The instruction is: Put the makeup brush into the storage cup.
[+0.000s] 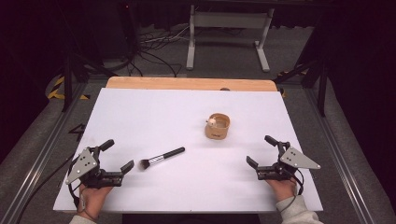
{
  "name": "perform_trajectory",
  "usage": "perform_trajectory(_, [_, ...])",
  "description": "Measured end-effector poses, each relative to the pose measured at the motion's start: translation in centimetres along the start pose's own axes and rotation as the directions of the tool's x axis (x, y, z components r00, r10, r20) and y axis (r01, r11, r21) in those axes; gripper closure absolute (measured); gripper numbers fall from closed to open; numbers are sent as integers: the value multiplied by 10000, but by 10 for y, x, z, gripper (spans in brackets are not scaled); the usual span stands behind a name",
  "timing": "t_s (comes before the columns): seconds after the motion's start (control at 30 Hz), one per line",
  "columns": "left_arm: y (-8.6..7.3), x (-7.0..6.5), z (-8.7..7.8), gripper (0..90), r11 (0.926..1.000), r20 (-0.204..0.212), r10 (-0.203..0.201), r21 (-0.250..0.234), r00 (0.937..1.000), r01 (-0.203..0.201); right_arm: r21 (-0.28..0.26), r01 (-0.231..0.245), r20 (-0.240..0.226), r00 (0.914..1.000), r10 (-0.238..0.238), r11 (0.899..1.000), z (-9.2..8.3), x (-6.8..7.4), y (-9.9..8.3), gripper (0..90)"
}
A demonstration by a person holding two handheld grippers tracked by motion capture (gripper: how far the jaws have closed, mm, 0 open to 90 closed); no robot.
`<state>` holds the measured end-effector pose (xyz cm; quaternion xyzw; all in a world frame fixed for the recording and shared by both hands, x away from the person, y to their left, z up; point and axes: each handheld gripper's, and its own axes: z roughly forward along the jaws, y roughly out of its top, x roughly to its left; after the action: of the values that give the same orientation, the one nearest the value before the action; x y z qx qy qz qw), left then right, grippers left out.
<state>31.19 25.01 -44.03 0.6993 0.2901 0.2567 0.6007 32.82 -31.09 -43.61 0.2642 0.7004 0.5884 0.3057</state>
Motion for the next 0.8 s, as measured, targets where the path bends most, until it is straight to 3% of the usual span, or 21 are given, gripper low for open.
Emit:
perform_trajectory(0.47, [11, 0, 12, 0, 9987, 242, -444, -225, 9987, 449, 8, -103, -150, 9998, 103, 9999, 2, -4, 2, 0])
perform_trajectory(0.67, [25, -4, 24, 0, 9995, 435, -214, -229, 9988, 225, -8, -72, -259, 9996, 71, 10000, 4, -3, 3, 0])
perform_trajectory(0.8, [37, -8, 42, 0, 9997, 761, -74, -208, 9971, 90, 46, -262, -405, 9988, 264, 9996, 7, -5, 2, 0])
